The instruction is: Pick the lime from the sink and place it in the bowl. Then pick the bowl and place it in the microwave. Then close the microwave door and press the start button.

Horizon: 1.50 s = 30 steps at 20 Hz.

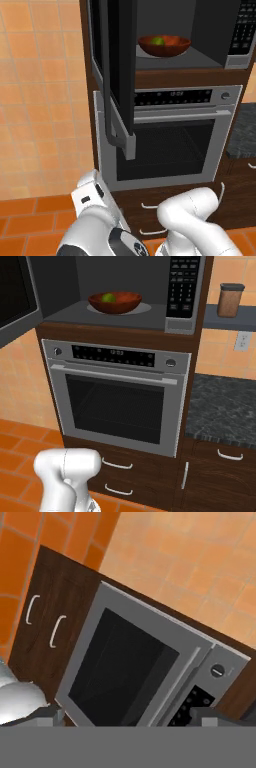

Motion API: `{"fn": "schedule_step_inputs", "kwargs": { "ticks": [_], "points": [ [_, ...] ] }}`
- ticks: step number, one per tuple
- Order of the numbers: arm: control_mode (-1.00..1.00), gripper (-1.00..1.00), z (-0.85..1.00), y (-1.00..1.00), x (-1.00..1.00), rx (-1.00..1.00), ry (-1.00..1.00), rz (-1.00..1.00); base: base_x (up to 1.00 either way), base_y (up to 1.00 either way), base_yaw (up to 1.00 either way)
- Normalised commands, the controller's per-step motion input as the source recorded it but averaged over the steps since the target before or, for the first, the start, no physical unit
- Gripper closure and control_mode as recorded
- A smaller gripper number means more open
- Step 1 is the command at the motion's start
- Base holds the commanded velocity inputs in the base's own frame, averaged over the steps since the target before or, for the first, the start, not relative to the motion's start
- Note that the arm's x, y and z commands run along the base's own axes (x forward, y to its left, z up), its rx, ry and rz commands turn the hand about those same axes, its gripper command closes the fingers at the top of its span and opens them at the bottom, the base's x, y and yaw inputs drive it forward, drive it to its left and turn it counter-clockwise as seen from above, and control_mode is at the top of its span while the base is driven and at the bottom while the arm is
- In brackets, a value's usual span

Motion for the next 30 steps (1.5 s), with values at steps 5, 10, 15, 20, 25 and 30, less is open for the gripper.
{"fn": "schedule_step_inputs", "kwargs": {
  "ticks": [5,10,15,20,25,30],
  "points": [
    [-1.0,-1.0,0.38,0.68,0.44,-0.06,-0.01,-0.06,0.0,0.0,0.0],
    [-1.0,-1.0,0.8,0.11,0.2,-0.01,0.0,-0.08,0.0,0.0,0.0],
    [-1.0,-1.0,0.78,-0.24,0.0,0.0,-0.08,-0.12,0.0,0.0,0.0],
    [-1.0,-1.0,0.56,-0.85,-0.02,0.01,-0.19,-0.11,0.0,0.0,0.0],
    [-1.0,-1.0,0.45,-1.0,-0.12,0.05,-0.23,-0.01,0.0,0.0,0.0],
    [-1.0,-1.0,0.42,-1.0,-0.04,0.1,-0.19,0.0,0.0,0.0,0.0]
  ]
}}
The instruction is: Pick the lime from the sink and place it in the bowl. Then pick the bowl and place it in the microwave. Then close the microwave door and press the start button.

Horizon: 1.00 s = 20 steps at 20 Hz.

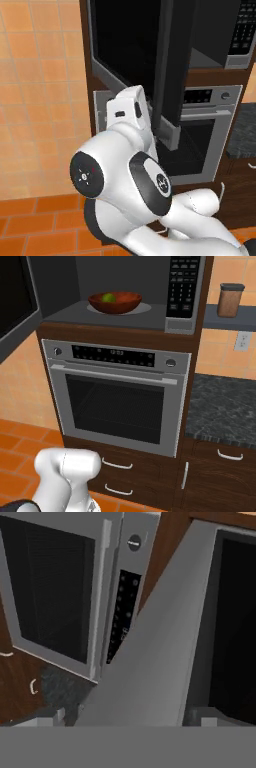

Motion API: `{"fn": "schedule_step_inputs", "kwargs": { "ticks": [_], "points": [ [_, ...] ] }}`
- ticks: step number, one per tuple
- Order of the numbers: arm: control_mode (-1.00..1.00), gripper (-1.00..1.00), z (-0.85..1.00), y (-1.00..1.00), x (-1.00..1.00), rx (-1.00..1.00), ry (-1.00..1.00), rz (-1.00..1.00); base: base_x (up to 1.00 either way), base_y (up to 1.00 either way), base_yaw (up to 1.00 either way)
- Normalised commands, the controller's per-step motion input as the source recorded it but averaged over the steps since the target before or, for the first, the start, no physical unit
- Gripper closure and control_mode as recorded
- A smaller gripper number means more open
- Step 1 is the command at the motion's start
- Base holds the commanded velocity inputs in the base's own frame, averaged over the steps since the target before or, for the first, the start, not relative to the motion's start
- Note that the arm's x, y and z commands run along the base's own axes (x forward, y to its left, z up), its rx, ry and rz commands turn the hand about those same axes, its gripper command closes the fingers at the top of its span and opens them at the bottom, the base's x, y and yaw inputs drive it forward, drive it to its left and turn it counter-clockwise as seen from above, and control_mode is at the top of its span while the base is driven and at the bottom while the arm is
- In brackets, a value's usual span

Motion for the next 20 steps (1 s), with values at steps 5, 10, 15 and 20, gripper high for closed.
{"fn": "schedule_step_inputs", "kwargs": {
  "ticks": [5,10,15,20],
  "points": [
    [-1.0,-1.0,0.35,-1.0,0.3,0.11,-0.04,0.0,0.0,0.0,0.0],
    [-1.0,-1.0,0.2,-1.0,0.94,0.1,0.02,0.0,0.0,0.0,0.0],
    [-1.0,-1.0,0.18,-1.0,1.0,0.09,0.05,0.0,0.0,0.0,0.0],
    [-1.0,-1.0,0.13,-0.95,1.0,0.08,0.08,0.01,0.0,0.0,0.0]
  ]
}}
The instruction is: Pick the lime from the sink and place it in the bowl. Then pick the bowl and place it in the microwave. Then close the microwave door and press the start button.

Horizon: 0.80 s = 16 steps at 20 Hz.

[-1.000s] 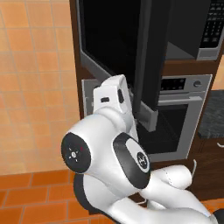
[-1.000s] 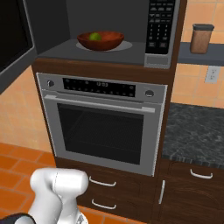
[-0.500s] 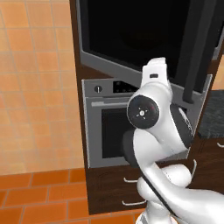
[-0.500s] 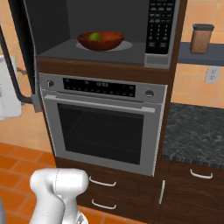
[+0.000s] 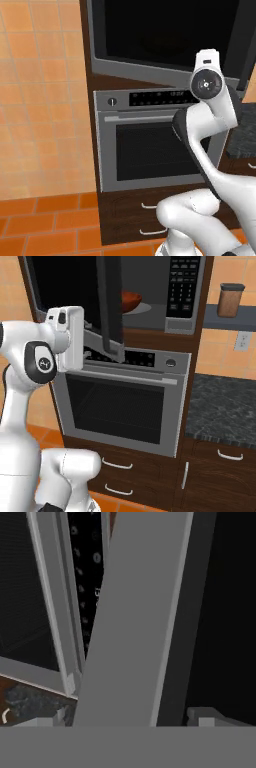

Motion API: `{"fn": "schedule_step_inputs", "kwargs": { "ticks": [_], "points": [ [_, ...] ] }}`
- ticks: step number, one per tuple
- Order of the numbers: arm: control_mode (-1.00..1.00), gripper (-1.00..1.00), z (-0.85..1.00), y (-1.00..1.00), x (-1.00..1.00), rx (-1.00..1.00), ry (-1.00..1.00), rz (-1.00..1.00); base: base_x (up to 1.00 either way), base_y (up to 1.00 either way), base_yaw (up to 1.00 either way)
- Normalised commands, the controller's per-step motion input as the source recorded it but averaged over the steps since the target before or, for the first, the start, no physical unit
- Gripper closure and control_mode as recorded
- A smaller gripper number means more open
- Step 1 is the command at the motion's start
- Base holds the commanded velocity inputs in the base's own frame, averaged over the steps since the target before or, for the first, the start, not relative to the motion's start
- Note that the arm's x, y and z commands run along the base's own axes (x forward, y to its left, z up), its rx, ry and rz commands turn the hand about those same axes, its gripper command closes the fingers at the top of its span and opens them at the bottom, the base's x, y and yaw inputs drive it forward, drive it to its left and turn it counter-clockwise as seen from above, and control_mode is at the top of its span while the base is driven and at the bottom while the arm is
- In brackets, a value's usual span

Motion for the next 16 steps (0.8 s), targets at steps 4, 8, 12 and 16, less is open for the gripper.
{"fn": "schedule_step_inputs", "kwargs": {
  "ticks": [4,8,12,16],
  "points": [
    [-1.0,-1.0,0.21,-0.67,1.0,0.06,0.03,0.05,0.0,0.0,0.0],
    [-1.0,-1.0,0.12,-0.33,1.0,0.04,0.06,0.07,0.0,0.0,0.0],
    [-1.0,-1.0,-0.01,-0.18,0.98,0.01,0.05,0.1,0.0,0.0,0.0],
    [-1.0,-1.0,-0.05,-0.08,0.71,0.0,0.0,0.13,0.0,0.0,0.0]
  ]
}}
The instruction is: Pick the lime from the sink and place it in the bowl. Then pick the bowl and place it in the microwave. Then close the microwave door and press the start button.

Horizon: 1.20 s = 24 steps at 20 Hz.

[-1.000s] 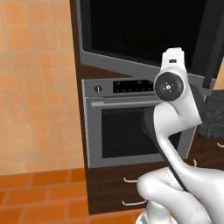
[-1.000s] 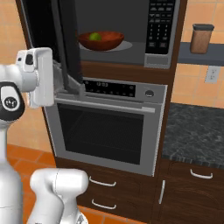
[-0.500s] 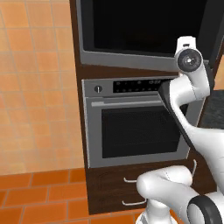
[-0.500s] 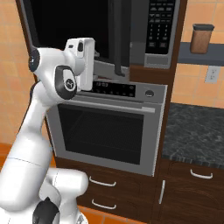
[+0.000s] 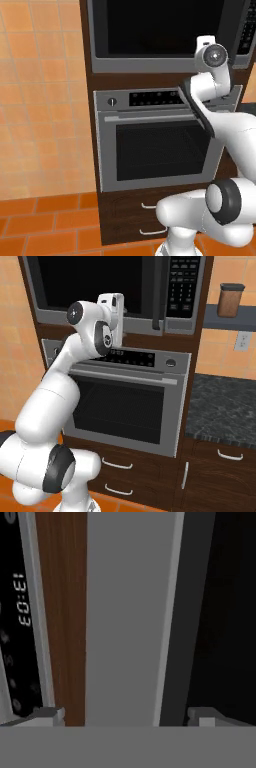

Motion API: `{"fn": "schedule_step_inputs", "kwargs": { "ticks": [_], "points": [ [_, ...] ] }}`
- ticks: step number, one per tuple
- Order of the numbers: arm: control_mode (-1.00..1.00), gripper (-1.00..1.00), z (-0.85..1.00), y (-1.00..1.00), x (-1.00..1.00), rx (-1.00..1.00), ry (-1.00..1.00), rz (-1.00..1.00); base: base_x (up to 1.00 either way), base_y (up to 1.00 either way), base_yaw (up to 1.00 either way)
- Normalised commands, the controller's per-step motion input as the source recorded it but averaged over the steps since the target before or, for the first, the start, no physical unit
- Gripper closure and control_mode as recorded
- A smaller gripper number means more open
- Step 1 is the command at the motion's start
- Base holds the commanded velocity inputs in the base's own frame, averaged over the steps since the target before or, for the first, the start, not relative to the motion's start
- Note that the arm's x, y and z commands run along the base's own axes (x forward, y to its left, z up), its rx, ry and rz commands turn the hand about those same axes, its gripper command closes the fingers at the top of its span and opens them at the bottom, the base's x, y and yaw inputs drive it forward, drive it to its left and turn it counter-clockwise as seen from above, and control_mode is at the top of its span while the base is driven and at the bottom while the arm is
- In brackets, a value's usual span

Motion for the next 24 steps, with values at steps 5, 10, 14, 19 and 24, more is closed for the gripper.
{"fn": "schedule_step_inputs", "kwargs": {
  "ticks": [5,10,14,19,24],
  "points": [
    [-1.0,-1.0,-0.03,-0.03,0.13,0.0,0.0,0.15,0.0,0.0,0.0],
    [-1.0,-1.0,-0.04,0.0,-0.17,0.02,0.0,0.18,0.0,0.0,0.0],
    [-1.0,-1.0,0.0,0.0,0.52,0.04,0.1,0.11,0.0,0.0,0.0],
    [-1.0,-1.0,0.0,0.0,0.64,0.05,0.11,0.09,0.0,0.0,0.0],
    [-1.0,-1.0,0.18,-0.12,-0.5,0.14,0.0,0.15,0.0,0.0,0.0]
  ]
}}
